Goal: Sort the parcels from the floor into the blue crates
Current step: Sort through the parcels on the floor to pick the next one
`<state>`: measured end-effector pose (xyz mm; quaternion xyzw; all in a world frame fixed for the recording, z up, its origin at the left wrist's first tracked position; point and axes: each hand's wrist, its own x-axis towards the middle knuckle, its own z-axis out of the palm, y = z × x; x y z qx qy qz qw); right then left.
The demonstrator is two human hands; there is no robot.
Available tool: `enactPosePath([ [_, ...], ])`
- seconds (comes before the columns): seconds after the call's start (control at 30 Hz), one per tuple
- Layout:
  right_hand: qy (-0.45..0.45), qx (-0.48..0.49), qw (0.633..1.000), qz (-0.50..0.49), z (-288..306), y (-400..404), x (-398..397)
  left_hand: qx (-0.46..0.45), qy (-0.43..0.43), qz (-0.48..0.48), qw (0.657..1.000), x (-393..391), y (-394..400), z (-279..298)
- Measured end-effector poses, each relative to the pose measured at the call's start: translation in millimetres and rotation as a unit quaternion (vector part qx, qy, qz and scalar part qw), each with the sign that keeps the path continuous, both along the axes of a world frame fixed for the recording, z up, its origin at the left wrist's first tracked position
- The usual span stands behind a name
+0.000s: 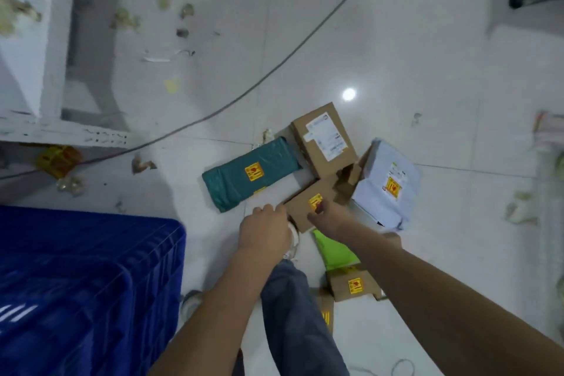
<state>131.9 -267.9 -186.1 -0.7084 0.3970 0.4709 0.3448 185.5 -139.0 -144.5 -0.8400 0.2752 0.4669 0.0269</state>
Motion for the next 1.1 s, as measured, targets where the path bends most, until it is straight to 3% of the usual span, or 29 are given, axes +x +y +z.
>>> enactPosePath([
  [0.13,-0.031,-0.009,0.999,0.007,-16,-35,-4,0.041,0.025,-0.124,0.991,-16,-26,-37],
  [0.23,-0.042,-0.018,0.999,-0.006,-33,-63,-9,0.035,0.039,-0.14,0.989,-18,-46,-57],
  [0.3,-0.034,-0.019,0.999,-0.001,-46,-80,-13,0.023,0.056,-0.089,0.994,-14,-58,-70],
  [0.4,-0.017,-0.033,0.999,-0.005,-66,-103,-16,0.015,0.13,0.083,0.988,2,-69,-94],
  [0.47,-0.018,-0.046,0.999,-0.012,-77,-115,-13,0.009,0.182,0.237,0.954,17,-72,-116],
  [0.57,-0.042,-0.073,0.996,-0.032,-102,-133,-9,-0.008,0.245,0.433,0.867,38,-76,-148],
  [0.67,-0.055,-0.138,0.988,-0.041,-138,-146,-3,-0.024,0.245,0.428,0.87,54,-86,-186],
  [0.8,-0.091,-0.199,0.971,-0.094,-188,-156,12,-0.045,0.263,0.471,0.841,70,-107,-235],
  [0.93,-0.109,-0.123,0.963,-0.216,-224,-159,33,-0.046,0.29,0.471,0.832,72,-129,-274],
  [1.1,-0.113,-0.056,0.966,-0.225,-244,-153,39,-0.051,0.296,0.548,0.781,69,-150,-292],
])
